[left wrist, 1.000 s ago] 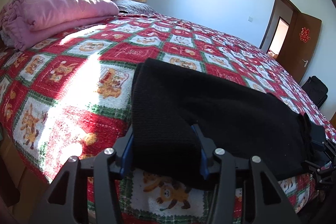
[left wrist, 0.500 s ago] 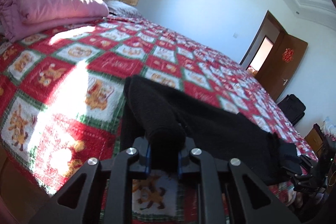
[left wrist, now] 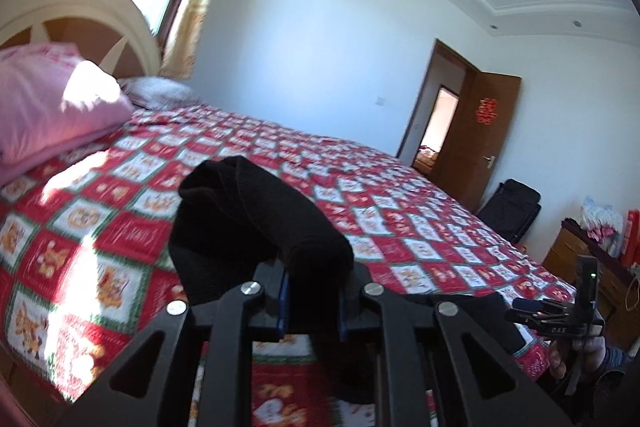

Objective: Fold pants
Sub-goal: 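Grasp the pants end with the left gripper and lift it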

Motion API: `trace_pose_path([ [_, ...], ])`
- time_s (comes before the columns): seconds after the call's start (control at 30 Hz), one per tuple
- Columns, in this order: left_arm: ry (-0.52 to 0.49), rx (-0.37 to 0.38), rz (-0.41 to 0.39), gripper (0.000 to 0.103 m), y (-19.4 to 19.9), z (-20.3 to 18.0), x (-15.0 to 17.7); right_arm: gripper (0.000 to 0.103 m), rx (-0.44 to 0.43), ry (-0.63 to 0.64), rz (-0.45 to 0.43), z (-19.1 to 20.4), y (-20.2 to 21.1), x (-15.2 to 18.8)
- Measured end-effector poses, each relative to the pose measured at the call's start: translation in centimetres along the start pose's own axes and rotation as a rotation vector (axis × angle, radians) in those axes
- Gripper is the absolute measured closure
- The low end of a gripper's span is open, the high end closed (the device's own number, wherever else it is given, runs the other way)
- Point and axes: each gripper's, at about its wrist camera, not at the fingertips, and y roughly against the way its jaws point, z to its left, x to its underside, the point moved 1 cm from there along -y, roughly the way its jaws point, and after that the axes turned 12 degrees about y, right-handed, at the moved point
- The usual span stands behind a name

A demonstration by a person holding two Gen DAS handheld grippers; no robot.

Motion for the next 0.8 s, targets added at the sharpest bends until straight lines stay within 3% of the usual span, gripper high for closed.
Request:
trace_pose_path([
  [0.2, -0.100, 0.121, 0.002, 0.085, -1.1, -6.6, -0.1, 0.030, 0.056, -0.060, 0.020, -4.1, 1.3, 2.0],
  [0.37, -0.180, 0.200, 0.052, 0.085, -3.0, -11.3, 1.0, 0.030, 0.093, -0.150, 0.014, -8.1, 2.4, 3.4],
  [0.63, -0.292, 0.300, 0.186, 0.085, -6.7, -17.7, 4.6, 0.030, 0.141, -0.249, 0.009, -12.5, 3.3, 5.0],
  [0.8, -0.373, 0.340, 0.311, 0.085, -9.9, -21.5, 8.8, 0.030, 0.136, -0.292, 0.022, -14.0, 2.8, 5.9],
])
